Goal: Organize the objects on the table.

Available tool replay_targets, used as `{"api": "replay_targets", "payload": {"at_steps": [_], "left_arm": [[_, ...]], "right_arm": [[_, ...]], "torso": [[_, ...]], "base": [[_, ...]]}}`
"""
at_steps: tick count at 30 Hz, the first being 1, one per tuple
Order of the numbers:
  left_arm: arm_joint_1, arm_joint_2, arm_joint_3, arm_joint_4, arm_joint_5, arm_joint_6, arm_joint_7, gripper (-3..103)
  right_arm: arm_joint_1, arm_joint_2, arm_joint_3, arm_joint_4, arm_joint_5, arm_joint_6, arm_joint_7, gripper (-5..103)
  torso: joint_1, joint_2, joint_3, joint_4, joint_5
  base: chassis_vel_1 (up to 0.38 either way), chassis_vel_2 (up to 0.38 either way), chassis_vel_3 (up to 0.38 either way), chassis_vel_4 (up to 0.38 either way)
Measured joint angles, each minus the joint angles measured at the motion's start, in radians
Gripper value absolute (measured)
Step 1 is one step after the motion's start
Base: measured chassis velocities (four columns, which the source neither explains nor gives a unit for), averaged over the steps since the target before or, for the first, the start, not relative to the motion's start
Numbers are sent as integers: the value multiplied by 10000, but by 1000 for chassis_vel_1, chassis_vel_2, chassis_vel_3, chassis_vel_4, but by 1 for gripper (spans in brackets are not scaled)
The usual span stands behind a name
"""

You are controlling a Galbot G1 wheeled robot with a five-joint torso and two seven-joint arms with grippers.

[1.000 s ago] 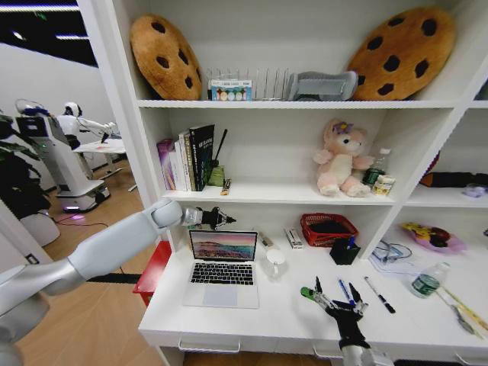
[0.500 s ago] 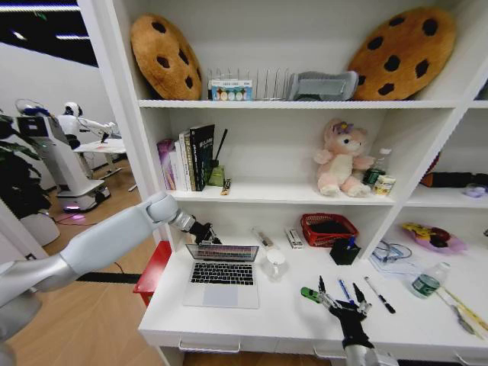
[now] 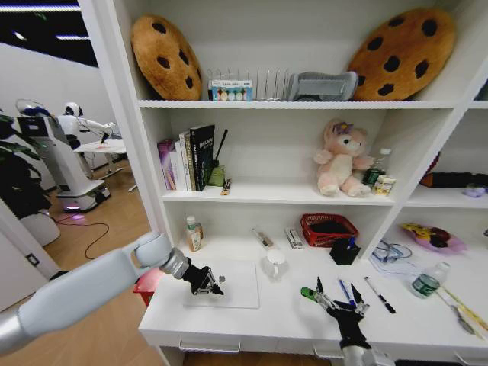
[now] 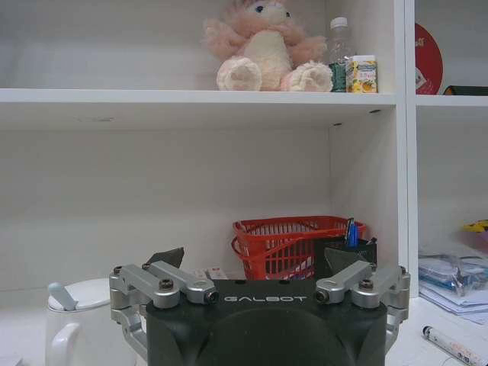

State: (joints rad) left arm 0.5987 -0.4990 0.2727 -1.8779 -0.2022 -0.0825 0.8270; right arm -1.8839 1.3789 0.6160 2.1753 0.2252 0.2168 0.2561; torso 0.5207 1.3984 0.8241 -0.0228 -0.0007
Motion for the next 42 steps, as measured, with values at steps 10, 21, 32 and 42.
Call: {"api": "replay_targets", "payload": {"at_steps": [10,21,32,42], "left_arm": [[5947,-403,-4720,-492,-2608,1102,-8555,45],[10140,-3661,-9757,-1803,-3260,2672,-11147,83],[13117,-6627,-11226,-4657,-2351,2608,-10921,100],[13683,-7917,-11411,-5866,-1918,2626,-10263,100]], "right_arm": [[-243,-3,44,165,-387,-27,-41,100],[-356,-428,129,565,-37,-183,-68,100],[-497,-553,-241,785,-177,-73,-279,100],[-819,-513,-380,899,-584,163,-493,100]], "torso": [[-2,1,-1,-16,8],[-1,1,-1,-4,10],[-2,1,-1,-4,11],[-1,1,0,-5,9]], "base": [[0,0,0,0],[0,0,0,0],[0,0,0,0],[0,0,0,0]]}}
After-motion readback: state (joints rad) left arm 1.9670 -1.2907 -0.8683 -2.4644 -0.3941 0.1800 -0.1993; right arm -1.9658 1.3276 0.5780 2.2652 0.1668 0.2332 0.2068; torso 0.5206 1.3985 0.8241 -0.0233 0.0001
